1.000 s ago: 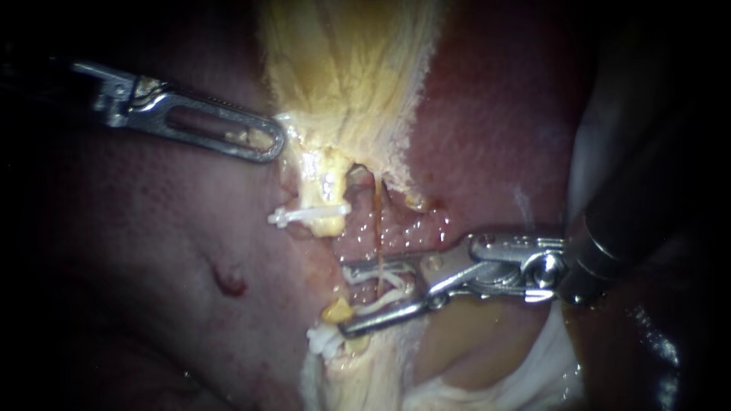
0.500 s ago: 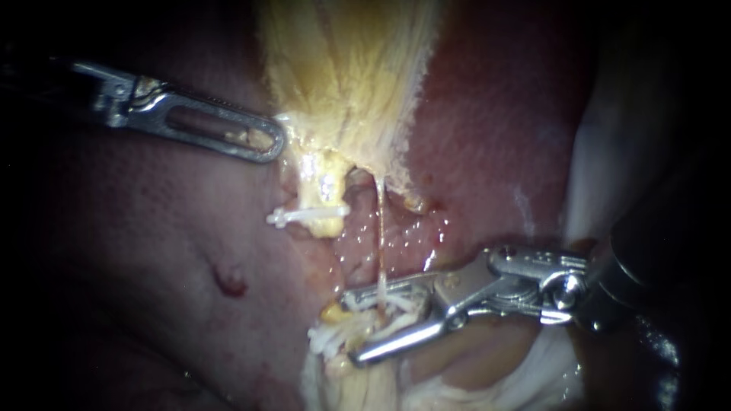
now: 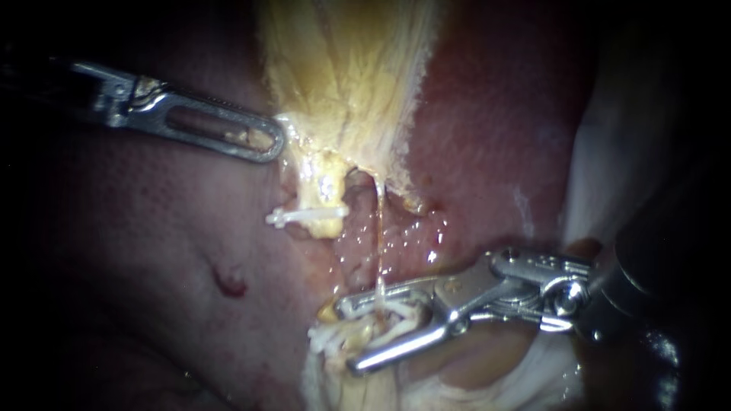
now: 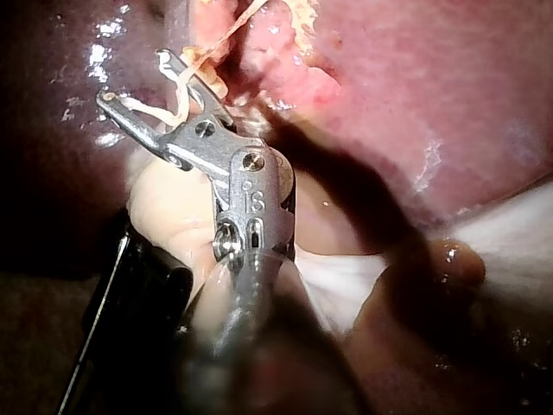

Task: Clipping first clip right tube

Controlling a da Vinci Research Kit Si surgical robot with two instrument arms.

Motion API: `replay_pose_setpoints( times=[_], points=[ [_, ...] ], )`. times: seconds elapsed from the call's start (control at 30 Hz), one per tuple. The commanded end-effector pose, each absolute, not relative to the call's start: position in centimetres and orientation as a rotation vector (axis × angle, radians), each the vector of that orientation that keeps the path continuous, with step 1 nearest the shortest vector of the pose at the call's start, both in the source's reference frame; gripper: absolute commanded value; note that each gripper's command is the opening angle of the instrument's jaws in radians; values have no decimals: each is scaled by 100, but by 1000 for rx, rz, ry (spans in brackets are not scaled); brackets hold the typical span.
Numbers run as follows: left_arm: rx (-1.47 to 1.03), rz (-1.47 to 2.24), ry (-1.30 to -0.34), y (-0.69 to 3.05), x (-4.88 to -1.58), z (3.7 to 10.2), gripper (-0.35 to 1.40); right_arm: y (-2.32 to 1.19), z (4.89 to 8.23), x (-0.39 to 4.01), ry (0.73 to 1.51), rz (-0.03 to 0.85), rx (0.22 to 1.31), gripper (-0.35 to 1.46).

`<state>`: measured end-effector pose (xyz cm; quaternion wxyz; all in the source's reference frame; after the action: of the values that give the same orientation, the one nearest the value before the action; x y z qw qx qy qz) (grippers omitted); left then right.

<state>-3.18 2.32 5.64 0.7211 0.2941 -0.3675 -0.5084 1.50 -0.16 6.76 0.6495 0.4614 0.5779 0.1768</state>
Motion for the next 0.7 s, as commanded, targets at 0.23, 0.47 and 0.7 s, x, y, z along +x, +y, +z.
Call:
replay_pose_setpoints(
  times=[0.23, 0.47, 0.7],
  points=[
    [650, -1123, -812, 232, -318, 564, -35, -10, 689, 138, 1312, 400, 1049, 17],
    [650, -1123, -812, 232, -318, 564, -35, -8, 694, 130, 1312, 396, 1052, -35],
    [650, -1123, -812, 232, -318, 564, -35, -8, 693, 127, 1315, 395, 1054, -35]
  ],
)
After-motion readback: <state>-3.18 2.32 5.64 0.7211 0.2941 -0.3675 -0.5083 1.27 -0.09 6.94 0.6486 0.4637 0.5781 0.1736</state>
